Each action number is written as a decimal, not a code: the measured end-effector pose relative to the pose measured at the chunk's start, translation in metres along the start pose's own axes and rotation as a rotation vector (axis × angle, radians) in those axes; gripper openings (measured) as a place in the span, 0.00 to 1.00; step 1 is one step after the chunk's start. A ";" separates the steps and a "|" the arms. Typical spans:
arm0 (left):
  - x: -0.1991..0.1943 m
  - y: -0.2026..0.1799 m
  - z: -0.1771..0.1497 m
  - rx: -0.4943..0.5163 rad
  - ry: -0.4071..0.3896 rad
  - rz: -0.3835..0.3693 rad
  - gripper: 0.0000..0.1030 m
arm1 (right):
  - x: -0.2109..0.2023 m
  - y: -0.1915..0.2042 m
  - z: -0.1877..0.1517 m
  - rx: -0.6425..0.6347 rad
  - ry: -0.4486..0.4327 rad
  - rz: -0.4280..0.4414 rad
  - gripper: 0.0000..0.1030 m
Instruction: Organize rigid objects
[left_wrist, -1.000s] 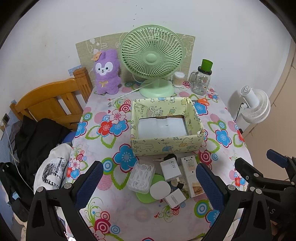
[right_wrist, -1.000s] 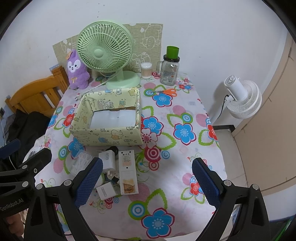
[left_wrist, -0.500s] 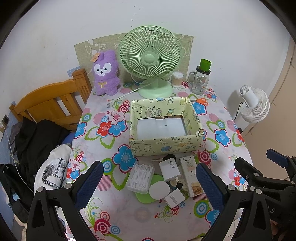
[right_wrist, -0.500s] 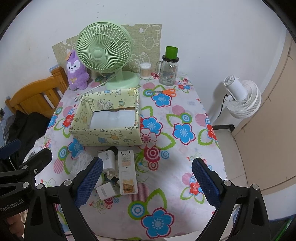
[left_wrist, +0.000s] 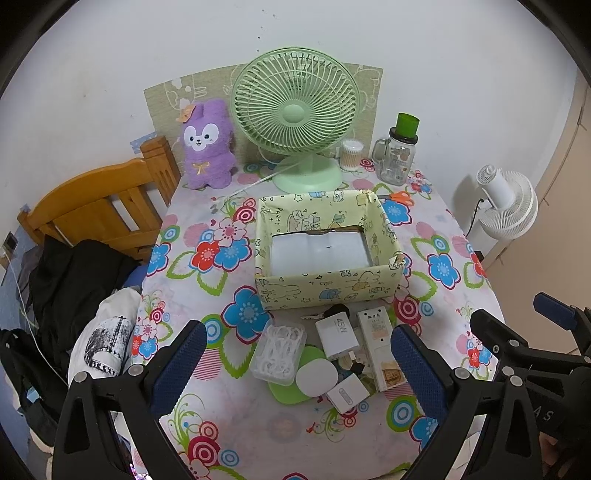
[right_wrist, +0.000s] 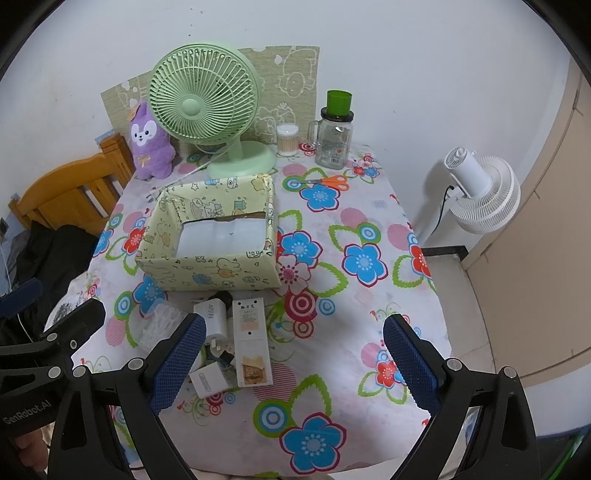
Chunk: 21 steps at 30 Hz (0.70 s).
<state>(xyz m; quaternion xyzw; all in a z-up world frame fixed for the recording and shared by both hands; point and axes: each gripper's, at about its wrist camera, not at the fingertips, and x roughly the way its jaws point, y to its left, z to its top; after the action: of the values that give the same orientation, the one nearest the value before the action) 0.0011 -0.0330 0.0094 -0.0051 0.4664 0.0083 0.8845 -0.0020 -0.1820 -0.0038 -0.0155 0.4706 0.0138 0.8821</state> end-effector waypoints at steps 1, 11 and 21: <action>0.000 0.000 0.000 0.000 0.000 0.001 0.98 | 0.000 0.000 0.000 0.000 0.001 0.002 0.96; 0.006 0.002 -0.001 -0.009 0.011 -0.003 0.98 | 0.006 0.003 0.002 -0.007 0.008 0.001 0.96; 0.047 0.017 -0.009 -0.018 0.093 -0.017 0.97 | 0.042 0.015 -0.003 -0.020 0.066 0.033 0.91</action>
<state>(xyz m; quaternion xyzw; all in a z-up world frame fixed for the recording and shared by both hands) 0.0202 -0.0153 -0.0347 -0.0172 0.5069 0.0047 0.8618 0.0180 -0.1667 -0.0408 -0.0168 0.4994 0.0325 0.8656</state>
